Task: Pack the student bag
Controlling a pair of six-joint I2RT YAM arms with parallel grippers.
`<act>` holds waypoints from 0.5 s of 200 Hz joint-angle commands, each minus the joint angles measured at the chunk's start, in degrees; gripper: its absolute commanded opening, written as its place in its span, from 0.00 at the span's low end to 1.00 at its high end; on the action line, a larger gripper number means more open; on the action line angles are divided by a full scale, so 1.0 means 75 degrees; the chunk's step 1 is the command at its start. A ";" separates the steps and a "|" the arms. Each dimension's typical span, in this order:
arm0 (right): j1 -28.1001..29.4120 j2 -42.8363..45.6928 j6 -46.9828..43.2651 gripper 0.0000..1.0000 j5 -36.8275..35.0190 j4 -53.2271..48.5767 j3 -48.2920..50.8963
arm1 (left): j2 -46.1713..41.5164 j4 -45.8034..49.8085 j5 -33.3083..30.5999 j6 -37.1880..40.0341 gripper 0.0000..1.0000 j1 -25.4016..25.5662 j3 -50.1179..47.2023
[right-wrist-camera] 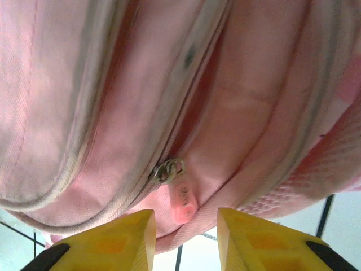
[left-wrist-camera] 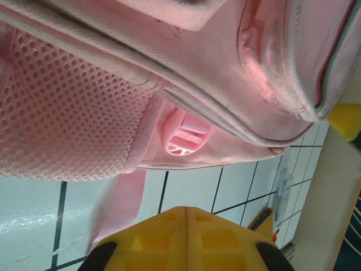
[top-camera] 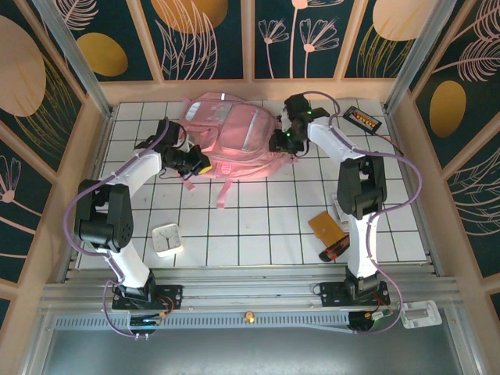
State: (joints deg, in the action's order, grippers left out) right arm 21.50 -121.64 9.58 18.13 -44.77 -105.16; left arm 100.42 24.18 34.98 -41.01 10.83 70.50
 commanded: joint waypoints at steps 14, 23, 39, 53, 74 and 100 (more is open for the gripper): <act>0.0076 0.0008 -0.0660 0.35 -0.0058 0.0112 0.0001 | -0.0188 -0.0201 0.0270 -0.0349 0.00 -0.0005 0.0054; 0.0098 -0.0093 -0.0722 0.35 -0.0182 0.0071 -0.0085 | -0.0186 -0.0201 0.0271 -0.0373 0.00 -0.0011 0.0069; 0.0113 -0.0274 -0.0824 0.36 -0.0308 -0.0004 -0.0251 | -0.0193 -0.0245 0.0284 -0.0457 0.00 -0.0016 0.0059; 0.0140 -0.0417 -0.0919 0.36 -0.0476 -0.0077 -0.0391 | -0.0215 -0.0317 0.0291 -0.0548 0.00 -0.0010 0.0009; 0.0207 -0.0525 -0.1010 0.36 -0.0615 -0.0040 -0.0473 | -0.0218 -0.0477 0.0350 -0.0732 0.00 -0.0007 -0.0080; 0.0423 -0.0634 -0.1199 0.36 -0.1048 0.0056 -0.0541 | -0.0209 -0.0576 0.0398 -0.0874 0.00 -0.0010 -0.0119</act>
State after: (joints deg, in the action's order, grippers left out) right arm 22.72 -124.84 3.20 14.15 -44.80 -107.18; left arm 100.42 21.17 36.05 -44.73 10.83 70.39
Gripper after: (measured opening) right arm 0.360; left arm 0.046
